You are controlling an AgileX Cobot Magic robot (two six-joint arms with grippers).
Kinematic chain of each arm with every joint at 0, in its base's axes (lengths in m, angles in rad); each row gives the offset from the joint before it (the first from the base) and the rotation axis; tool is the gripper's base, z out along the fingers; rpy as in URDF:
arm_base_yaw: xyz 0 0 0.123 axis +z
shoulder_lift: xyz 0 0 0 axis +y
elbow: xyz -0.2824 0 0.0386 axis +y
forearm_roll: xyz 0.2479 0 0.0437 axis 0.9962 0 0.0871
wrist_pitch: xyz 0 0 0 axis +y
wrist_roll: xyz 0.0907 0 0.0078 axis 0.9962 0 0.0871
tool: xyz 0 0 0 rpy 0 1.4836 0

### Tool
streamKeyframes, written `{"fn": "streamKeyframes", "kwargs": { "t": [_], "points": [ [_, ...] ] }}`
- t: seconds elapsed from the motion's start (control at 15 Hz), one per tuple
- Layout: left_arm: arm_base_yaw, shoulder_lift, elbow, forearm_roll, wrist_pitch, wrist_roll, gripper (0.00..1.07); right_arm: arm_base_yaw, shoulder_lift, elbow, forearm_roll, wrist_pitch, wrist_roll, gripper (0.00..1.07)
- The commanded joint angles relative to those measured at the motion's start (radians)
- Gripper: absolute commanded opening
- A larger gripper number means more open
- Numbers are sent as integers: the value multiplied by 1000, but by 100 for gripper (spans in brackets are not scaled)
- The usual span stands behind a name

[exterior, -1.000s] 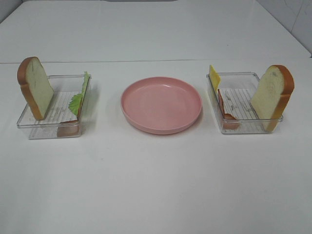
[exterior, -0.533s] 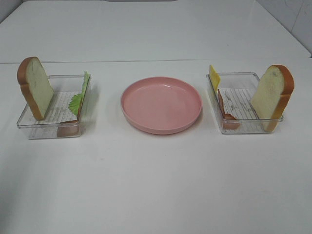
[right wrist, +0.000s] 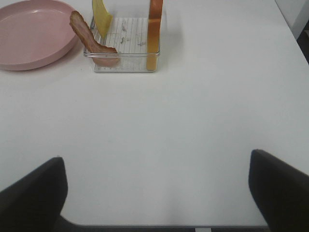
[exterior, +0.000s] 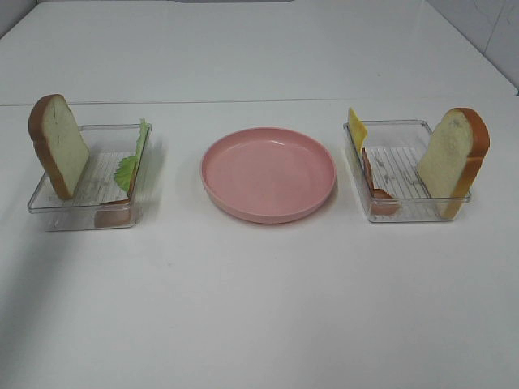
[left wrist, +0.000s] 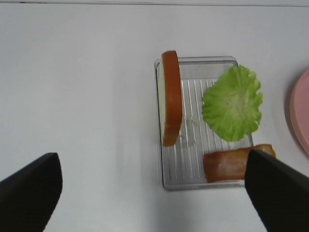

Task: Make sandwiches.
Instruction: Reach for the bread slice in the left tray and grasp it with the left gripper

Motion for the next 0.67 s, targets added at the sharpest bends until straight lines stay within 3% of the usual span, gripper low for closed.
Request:
{"fn": "streamKeyframes", "kwargs": {
  "t": [0.07,0.33,0.47,0.67],
  "points": [
    [4,155,-152,-1,70,0,95,-4,-30,4,-6,-5,-4,99],
    [4,392,-364,-52,192,0,95,-4,-30,4,-6,-5,-4,99],
    [4,481,-419,-105,201,46,95,-4,-30,4,-6,-5,-4,99],
    [4,585,-461,-140,188,63,95,-4,-30,4,-6,-5,-4,99]
  ]
}}
